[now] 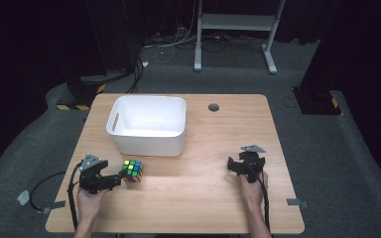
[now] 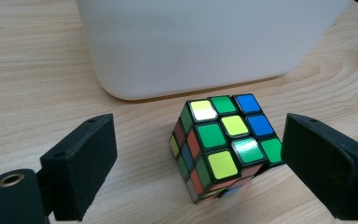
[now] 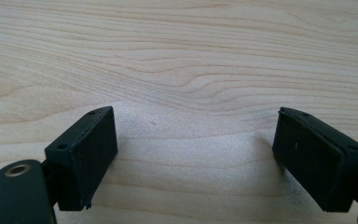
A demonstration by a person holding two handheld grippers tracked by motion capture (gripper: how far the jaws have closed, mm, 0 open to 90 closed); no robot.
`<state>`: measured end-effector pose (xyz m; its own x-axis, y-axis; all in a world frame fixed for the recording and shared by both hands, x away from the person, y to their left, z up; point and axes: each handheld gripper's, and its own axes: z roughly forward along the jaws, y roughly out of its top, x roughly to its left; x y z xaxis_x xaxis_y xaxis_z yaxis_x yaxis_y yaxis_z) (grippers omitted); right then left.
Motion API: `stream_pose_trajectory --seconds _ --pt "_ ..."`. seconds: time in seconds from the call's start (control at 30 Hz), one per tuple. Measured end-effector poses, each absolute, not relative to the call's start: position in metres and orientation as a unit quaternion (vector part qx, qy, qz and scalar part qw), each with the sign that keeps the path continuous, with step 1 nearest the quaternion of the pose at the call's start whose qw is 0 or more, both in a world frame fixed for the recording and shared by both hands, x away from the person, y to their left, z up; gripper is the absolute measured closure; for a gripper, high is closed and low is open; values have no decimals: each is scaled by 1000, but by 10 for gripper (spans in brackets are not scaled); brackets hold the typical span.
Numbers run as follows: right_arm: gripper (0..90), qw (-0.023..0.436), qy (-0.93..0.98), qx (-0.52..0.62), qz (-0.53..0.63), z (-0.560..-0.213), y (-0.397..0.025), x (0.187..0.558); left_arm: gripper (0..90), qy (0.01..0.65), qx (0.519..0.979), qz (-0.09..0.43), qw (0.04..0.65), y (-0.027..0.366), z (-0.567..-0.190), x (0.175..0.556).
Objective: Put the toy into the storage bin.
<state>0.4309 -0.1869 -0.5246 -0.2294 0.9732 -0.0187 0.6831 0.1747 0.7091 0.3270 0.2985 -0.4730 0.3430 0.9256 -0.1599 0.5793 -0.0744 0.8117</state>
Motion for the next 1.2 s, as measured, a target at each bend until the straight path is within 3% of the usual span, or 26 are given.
stream_pose_trajectory --seconds 0.5,1.2 --pt "138 244 727 569 296 -525 -187 431 58 520 724 203 406 276 -478 334" --pt "138 243 733 562 298 -525 -186 430 100 525 727 224 382 253 -493 341"
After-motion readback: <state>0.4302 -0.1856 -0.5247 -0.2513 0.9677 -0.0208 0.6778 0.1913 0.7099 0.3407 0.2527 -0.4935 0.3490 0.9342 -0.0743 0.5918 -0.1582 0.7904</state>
